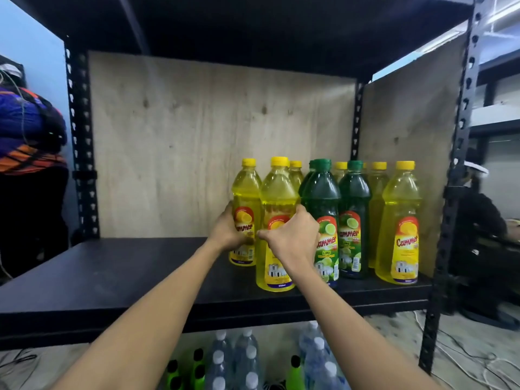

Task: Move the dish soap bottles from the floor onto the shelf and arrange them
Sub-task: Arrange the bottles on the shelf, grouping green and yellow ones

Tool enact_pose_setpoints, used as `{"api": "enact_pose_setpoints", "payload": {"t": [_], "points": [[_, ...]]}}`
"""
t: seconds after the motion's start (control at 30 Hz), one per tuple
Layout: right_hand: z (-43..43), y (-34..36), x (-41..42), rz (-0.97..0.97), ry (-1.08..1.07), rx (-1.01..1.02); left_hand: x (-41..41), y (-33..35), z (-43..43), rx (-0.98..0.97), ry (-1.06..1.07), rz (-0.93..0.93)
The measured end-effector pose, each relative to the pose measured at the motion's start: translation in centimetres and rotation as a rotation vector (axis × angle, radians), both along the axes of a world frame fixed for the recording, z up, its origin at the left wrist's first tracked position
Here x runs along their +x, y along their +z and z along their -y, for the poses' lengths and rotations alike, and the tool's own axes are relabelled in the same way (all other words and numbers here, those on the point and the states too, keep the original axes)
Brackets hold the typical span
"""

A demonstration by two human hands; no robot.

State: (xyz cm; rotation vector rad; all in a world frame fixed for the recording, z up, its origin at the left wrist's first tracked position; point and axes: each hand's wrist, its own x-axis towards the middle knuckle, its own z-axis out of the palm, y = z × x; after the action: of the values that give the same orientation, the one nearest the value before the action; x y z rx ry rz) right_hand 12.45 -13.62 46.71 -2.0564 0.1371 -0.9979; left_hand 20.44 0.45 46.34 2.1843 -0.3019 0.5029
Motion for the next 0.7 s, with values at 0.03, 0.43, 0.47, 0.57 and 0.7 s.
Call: {"api": "enact_pose_setpoints", "payload": {"t": [0.03,0.43,0.47,0.57,0.7], "points": [[-0.1,0.0,0.0,-0.004,0.004,-0.002,-0.2,-0.1,-0.5,0.013,-0.02,-0.026],[0.0,7.8,-0.7,0.031,0.134,-0.07,-9.9,-4.9,2.8,-0.223,-0.05,-0.136],[0.0,8.7,-0.6,-0.011,0.135,-0.082,-10.2,-4.8,3.6,-0.185,0.009,-0.096],[-0.3,9.9,-0.4,-0.118,0.102,-0.123,-11.2,-4.8,5.6,-0.108,0.113,-0.033],[-0.8,9.9,-0.6,-0.109,0.064,-0.14,-11.1,-5.2,7.0,-0.091,0.178,-0.001]]}}
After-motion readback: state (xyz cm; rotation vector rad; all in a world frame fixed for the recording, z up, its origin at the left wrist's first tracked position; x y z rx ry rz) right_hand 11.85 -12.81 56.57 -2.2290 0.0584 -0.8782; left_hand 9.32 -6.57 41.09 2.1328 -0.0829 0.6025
